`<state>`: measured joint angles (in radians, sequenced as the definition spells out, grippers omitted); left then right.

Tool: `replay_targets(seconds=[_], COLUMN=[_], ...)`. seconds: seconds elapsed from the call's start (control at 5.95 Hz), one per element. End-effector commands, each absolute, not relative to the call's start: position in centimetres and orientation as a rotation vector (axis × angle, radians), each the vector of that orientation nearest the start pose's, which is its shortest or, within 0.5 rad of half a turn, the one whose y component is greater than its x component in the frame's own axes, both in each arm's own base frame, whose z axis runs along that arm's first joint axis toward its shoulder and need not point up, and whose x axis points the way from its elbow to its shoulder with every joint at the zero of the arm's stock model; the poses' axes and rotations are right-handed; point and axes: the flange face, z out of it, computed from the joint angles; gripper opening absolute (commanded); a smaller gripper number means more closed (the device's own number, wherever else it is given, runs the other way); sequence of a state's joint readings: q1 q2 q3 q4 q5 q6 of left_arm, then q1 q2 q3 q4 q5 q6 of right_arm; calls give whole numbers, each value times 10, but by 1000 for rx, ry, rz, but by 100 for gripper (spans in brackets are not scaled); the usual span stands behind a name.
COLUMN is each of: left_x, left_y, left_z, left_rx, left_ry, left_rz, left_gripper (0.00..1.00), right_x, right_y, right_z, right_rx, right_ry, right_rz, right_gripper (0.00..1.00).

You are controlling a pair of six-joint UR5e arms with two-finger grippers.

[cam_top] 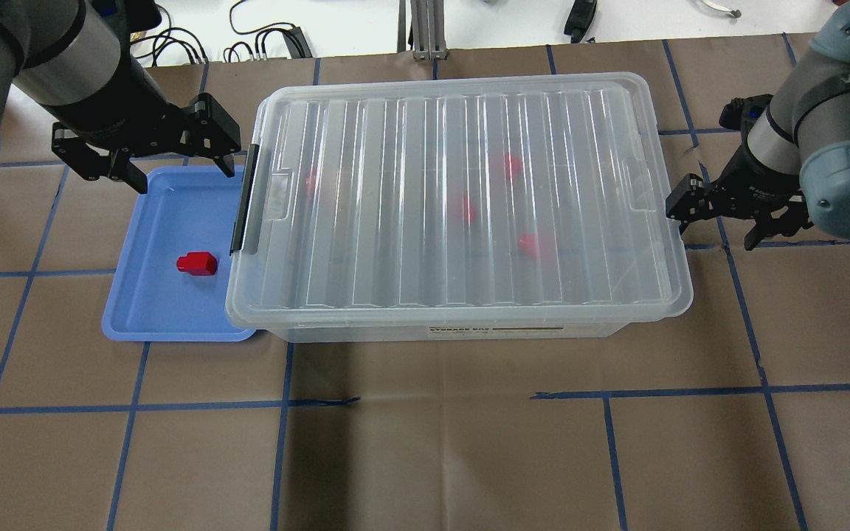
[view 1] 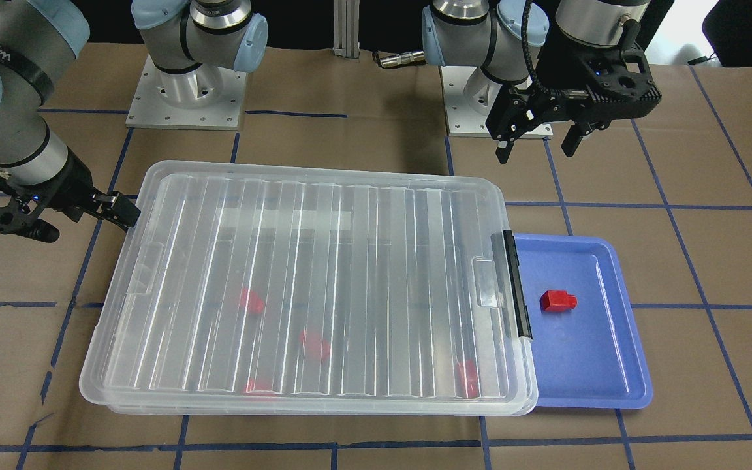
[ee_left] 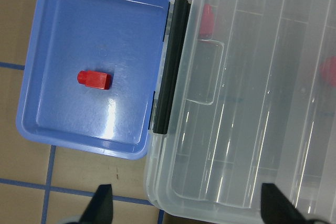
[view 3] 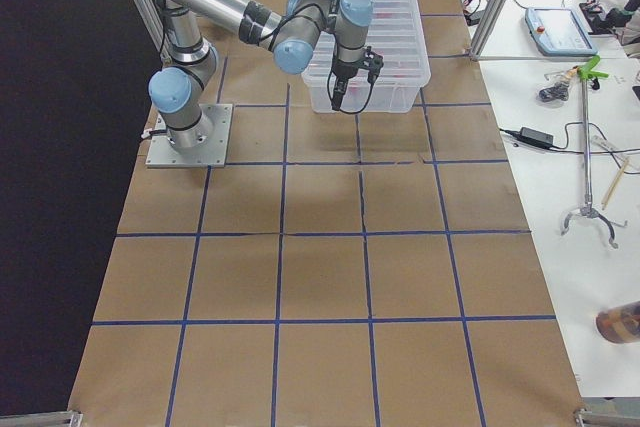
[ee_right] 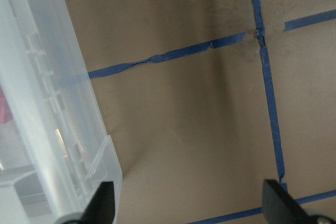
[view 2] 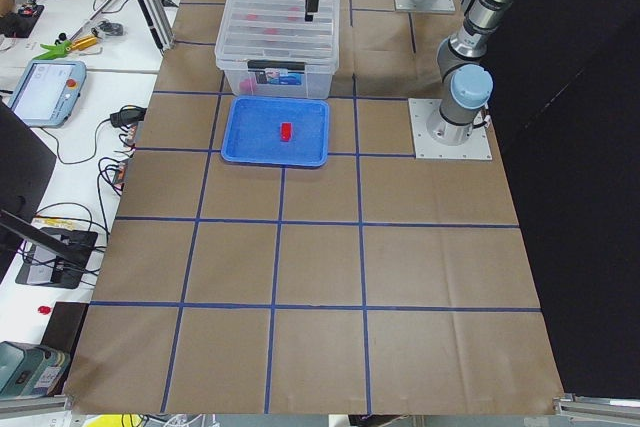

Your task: Place red block in blue tray from box

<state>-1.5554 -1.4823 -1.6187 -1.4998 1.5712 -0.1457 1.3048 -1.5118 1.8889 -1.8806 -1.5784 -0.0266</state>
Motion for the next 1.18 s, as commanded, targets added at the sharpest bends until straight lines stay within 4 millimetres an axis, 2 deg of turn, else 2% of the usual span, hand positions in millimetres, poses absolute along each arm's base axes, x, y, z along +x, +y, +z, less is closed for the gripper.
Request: replay_targets(seconds=[0.0, 0.17, 0.34, 0.5, 0.67, 0.84, 1.01], left_x=[-125, -125, -126, -126, -126, -126, -126], left_y=[-468, -465, -464, -466, -468, -467, -464], left_z=[514, 515, 518, 515, 514, 512, 516], left_rx=[-255, -255, -253, -253, -253, -105, -70], left_ry=[3132, 3133, 3135, 3134, 3135, 3138, 3151], left_rz=[-174, -178, -185, -174, -157, -140, -71], left_gripper=[99, 99, 99, 99, 99, 99, 99], right_x=[-6, -7, 9, 50, 92, 130, 160], right_y=[-522, -532, -535, -535, -529, -520, -513], right_z=[380, 420, 457, 496, 526, 534, 534], right_rx=[353, 349, 303, 207, 86, 92, 20], right_ry=[3141, 3142, 3145, 3155, 3160, 3154, 3160], right_rz=[6, 2, 23, 3, -30, -22, -26], right_gripper=[100, 100, 100, 100, 100, 100, 100])
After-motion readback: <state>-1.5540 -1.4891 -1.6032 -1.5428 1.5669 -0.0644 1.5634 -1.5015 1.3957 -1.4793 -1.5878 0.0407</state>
